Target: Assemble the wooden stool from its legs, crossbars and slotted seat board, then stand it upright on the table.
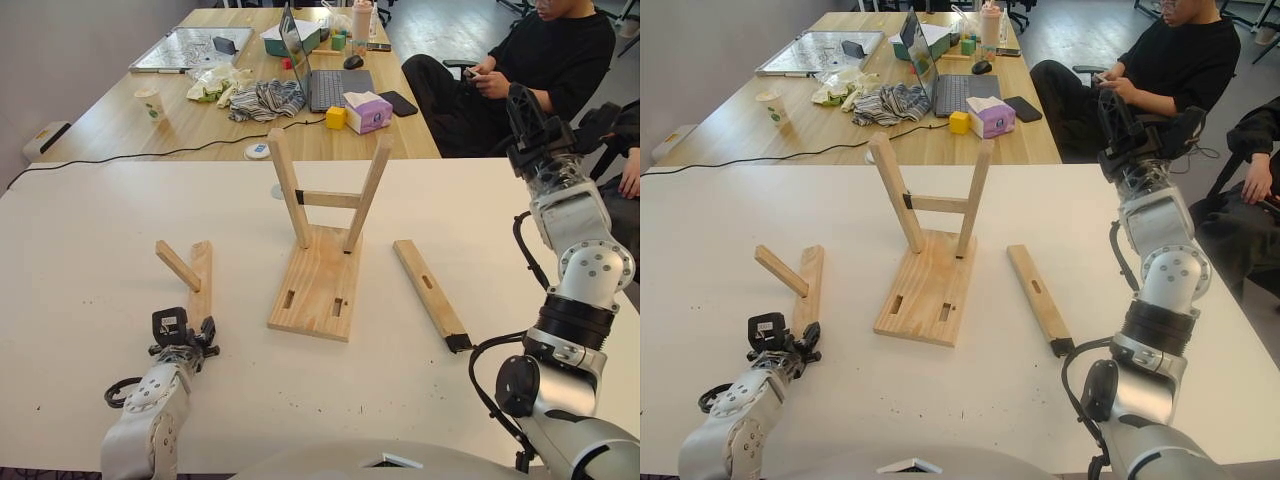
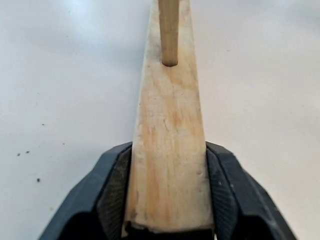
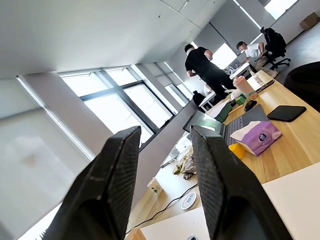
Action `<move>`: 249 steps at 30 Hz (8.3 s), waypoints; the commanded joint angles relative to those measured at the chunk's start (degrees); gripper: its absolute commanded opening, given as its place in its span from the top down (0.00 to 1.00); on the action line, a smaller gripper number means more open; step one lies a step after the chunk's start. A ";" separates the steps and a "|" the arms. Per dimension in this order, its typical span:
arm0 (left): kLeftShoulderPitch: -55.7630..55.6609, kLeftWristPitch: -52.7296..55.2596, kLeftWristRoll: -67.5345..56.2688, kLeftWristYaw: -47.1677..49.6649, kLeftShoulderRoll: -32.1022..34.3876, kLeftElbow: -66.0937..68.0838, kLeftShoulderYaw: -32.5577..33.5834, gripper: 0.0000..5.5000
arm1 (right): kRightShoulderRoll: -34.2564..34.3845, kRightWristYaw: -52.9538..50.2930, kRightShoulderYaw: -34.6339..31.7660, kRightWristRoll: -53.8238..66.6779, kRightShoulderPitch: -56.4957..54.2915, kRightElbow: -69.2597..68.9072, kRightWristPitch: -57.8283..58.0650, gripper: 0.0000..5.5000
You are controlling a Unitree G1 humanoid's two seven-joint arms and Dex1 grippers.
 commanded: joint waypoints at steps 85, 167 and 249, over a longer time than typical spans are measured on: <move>-36.45 5.50 -84.18 -8.80 19.35 -1.16 -4.13 0.63 | 3.06 1.91 10.42 36.44 -20.88 11.69 24.08 0.17; -16.75 -4.53 -28.40 -45.87 24.02 26.75 -1.23 0.19 | -24.05 59.93 41.37 -37.76 14.48 -2.88 -7.62 0.63; -17.82 -3.38 -24.97 -44.25 21.07 25.73 -0.65 0.19 | -17.80 64.64 29.91 -52.43 7.87 44.82 -46.03 0.63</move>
